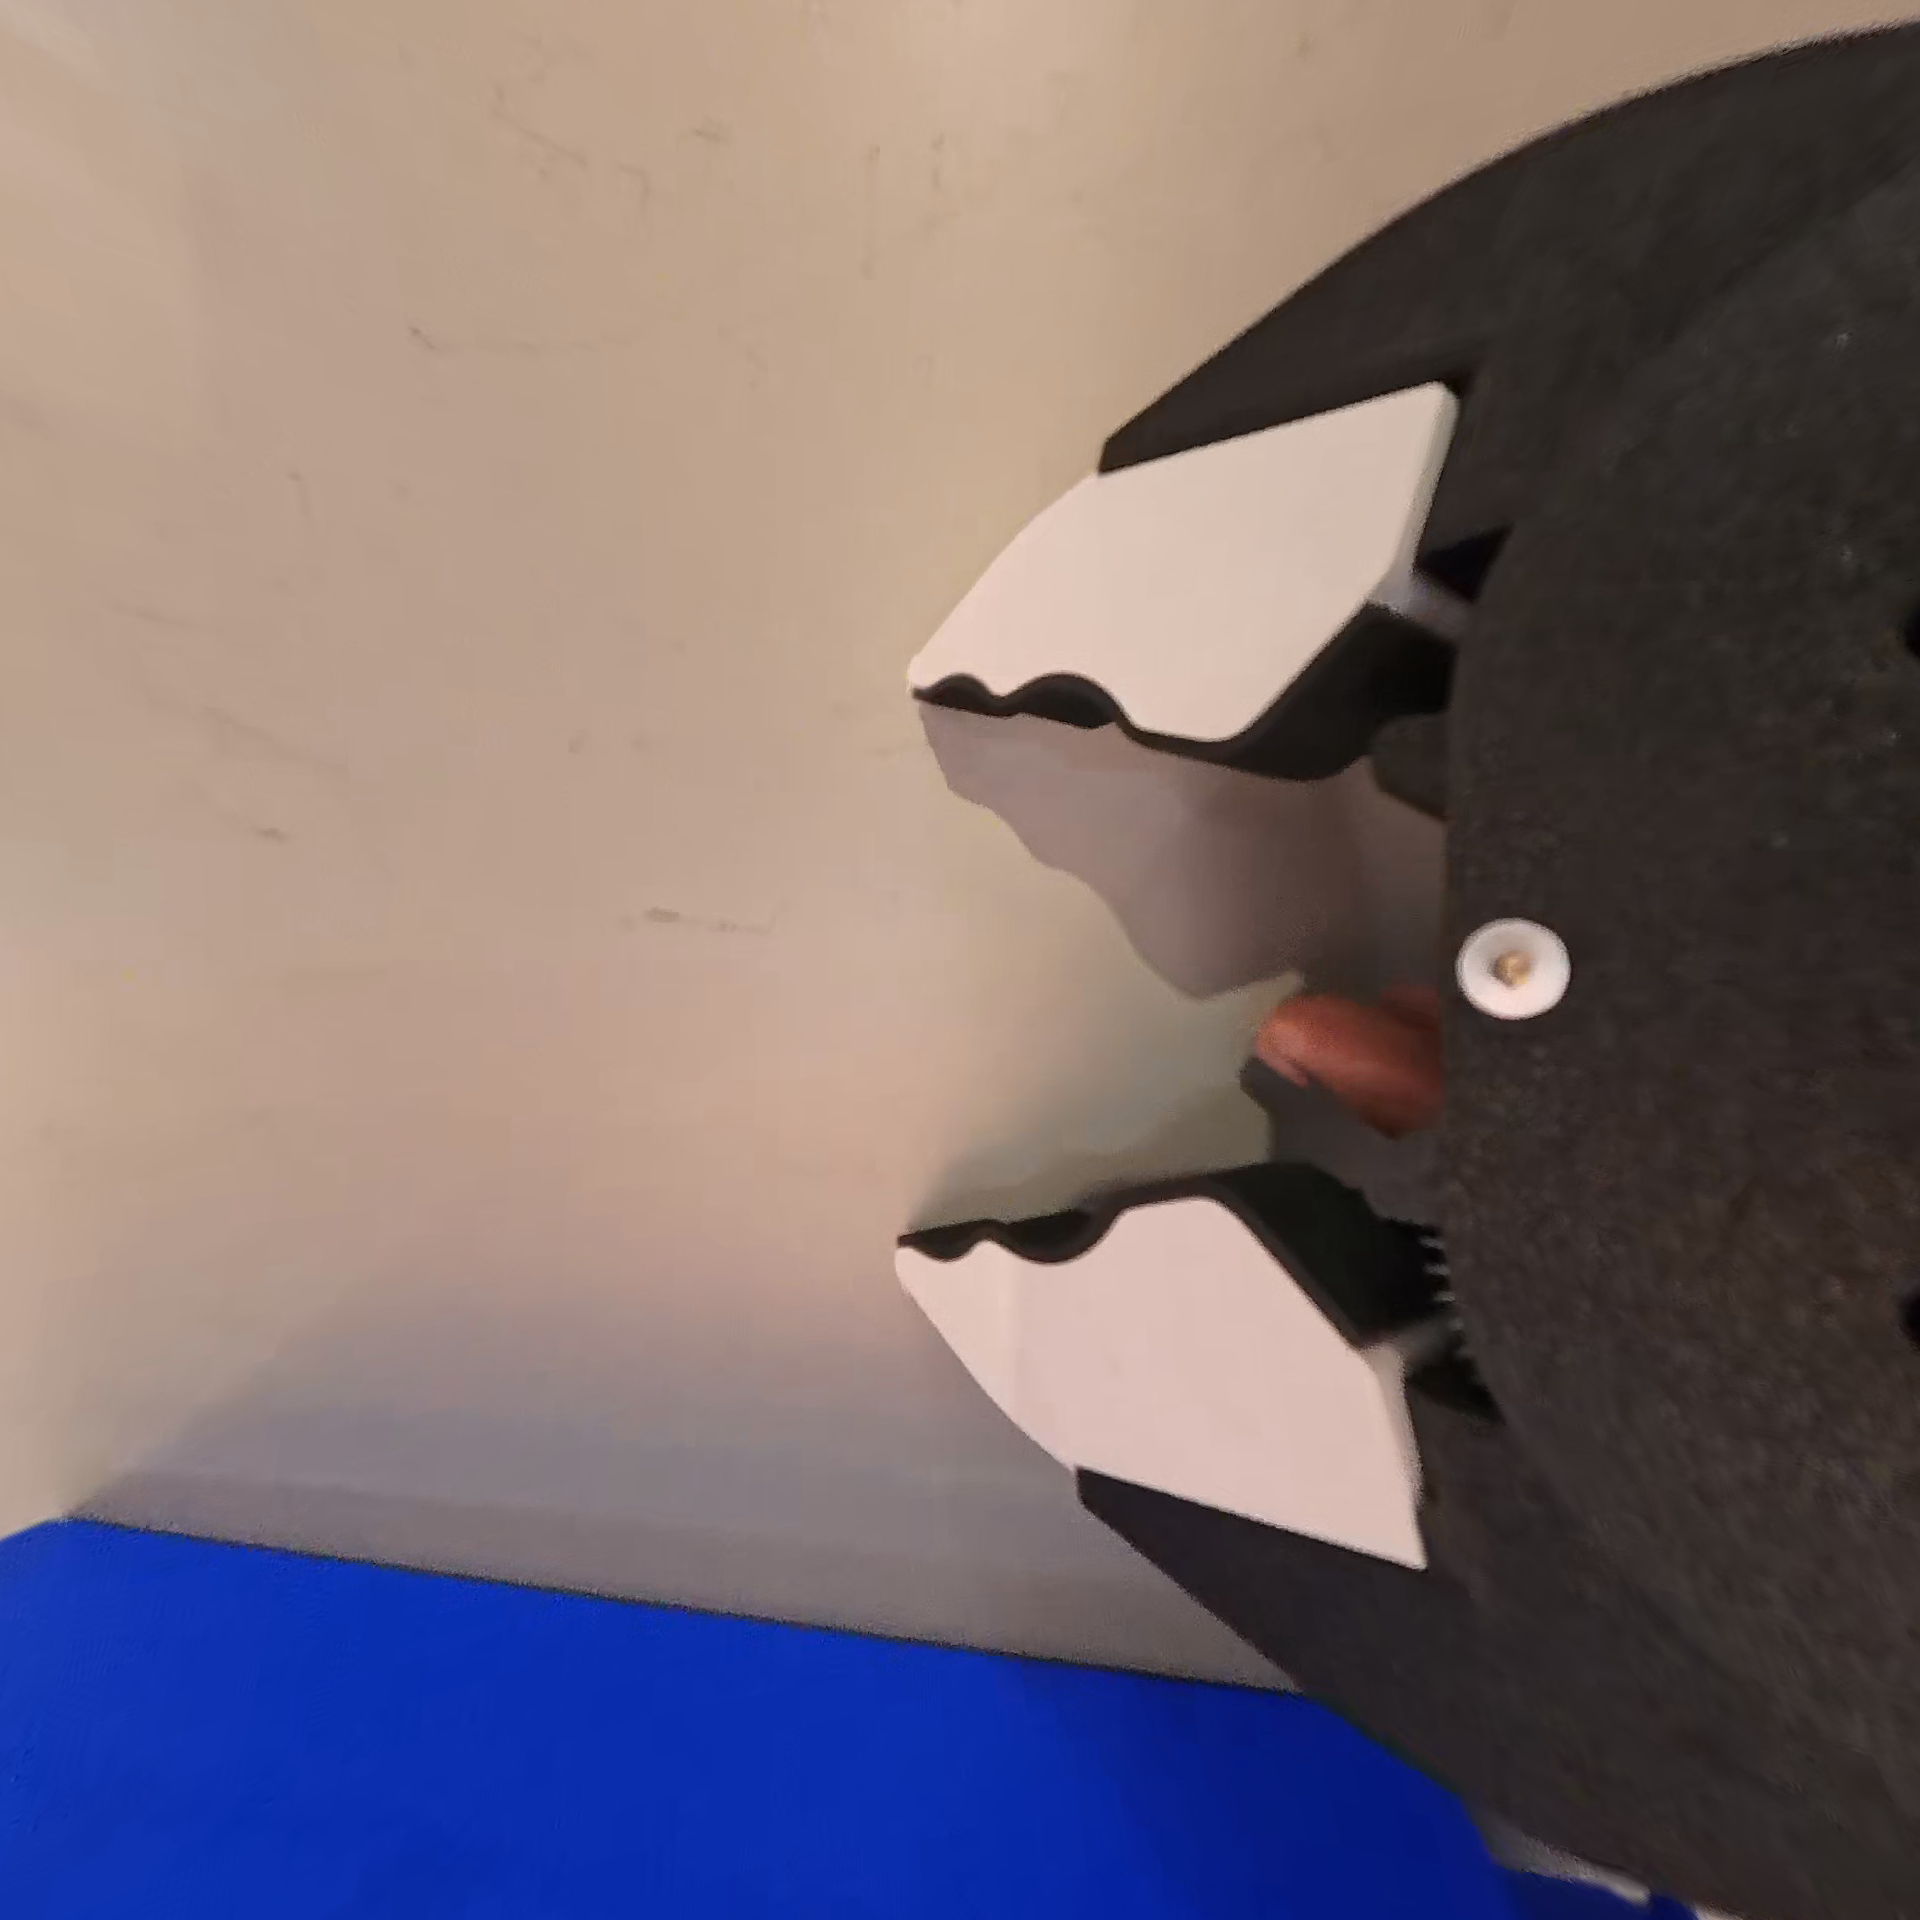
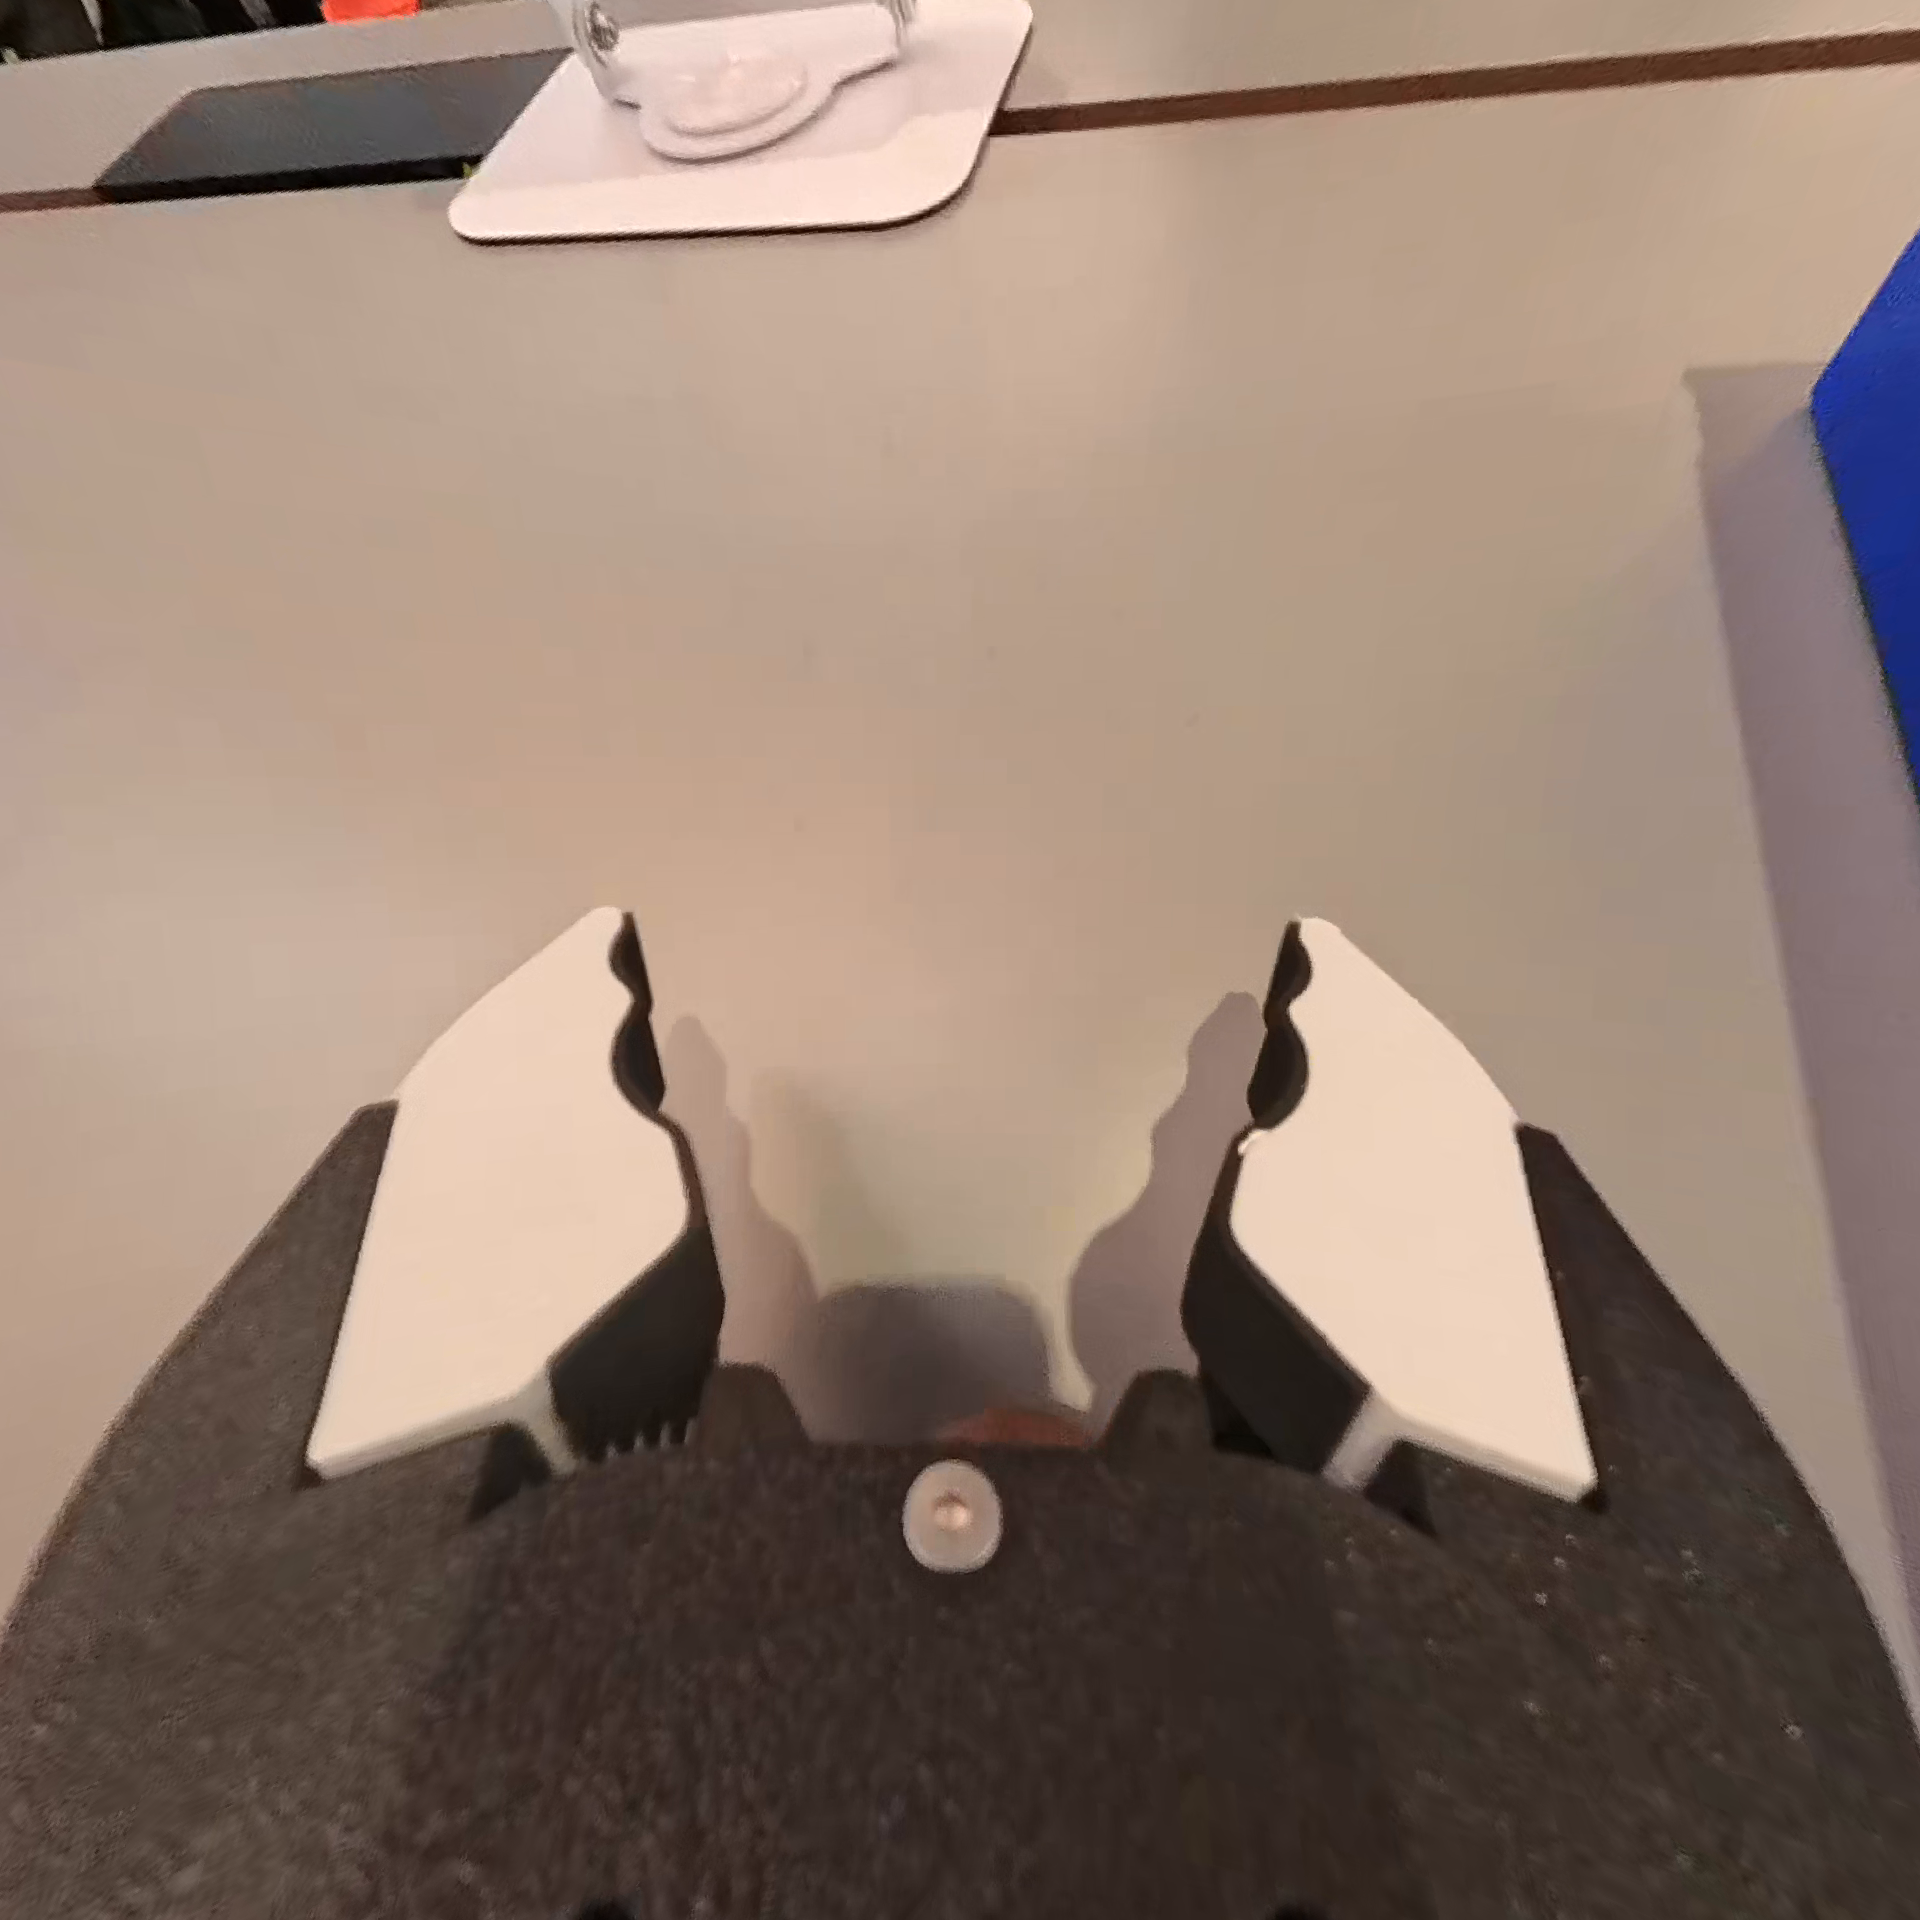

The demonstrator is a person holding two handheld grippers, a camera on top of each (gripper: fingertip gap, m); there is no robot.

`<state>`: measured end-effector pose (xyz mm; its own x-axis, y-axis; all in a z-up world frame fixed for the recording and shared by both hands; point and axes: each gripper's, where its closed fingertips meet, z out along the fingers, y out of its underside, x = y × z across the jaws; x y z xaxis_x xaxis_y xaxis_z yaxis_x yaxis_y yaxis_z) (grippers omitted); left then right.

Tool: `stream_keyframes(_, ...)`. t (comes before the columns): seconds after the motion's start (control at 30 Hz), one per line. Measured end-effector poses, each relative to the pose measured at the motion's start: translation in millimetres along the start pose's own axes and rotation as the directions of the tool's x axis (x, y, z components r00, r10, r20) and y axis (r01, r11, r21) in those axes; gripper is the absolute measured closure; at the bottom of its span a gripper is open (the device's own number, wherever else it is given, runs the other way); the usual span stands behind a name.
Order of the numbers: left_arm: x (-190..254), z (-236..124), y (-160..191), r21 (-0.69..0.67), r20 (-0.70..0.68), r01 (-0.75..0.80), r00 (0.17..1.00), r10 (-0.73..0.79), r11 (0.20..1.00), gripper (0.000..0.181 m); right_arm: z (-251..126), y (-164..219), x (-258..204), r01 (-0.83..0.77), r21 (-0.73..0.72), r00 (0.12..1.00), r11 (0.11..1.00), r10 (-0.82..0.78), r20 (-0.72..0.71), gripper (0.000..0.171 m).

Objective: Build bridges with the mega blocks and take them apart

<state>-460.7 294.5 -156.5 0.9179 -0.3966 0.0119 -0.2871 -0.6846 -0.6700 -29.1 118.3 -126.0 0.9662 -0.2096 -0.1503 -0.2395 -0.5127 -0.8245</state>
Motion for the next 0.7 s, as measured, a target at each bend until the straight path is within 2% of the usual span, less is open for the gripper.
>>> stream_keyframes(0.23,-1,-4,6,-0.011,-0.022,-0.029,0.999,0.029,1.0,0.075,3,7,7,-0.016,-0.05,0.998,0.999,0.013,-0.058,0.06)
stream_keyframes(0.7,2,-4,10,-0.01,-0.021,-0.03,0.999,0.03,0.999,0.075,6,18,7,-0.017,-0.12,0.996,0.993,0.006,-0.093,0.06)
